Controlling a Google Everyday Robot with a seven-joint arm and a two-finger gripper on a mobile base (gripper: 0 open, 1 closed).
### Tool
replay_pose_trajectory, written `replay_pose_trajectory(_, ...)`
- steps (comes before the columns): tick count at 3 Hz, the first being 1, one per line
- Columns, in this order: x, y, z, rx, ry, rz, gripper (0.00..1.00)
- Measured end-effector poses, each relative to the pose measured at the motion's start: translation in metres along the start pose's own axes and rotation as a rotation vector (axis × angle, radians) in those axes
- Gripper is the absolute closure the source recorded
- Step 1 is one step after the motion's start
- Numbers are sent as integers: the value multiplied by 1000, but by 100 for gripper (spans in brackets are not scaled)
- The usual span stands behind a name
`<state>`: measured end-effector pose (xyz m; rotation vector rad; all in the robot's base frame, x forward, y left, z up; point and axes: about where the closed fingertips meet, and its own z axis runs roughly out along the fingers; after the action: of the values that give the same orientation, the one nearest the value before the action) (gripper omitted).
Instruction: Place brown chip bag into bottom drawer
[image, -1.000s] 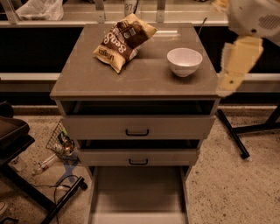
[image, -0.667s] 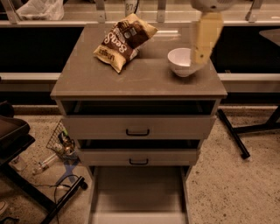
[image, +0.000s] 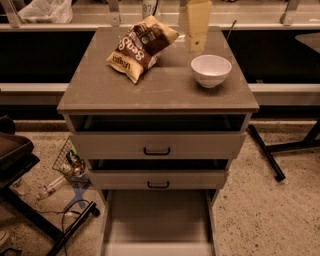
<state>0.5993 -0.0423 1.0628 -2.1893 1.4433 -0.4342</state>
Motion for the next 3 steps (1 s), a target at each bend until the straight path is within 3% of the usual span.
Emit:
replay_pose_trajectory(1, 0, -1, 3, -2, 9, -8, 0)
replay_pose_trajectory(2, -8, -16, 31, -23, 89, -107, 0)
replay_pose_trajectory(3, -3, -57, 109, -13, 191, -321, 0)
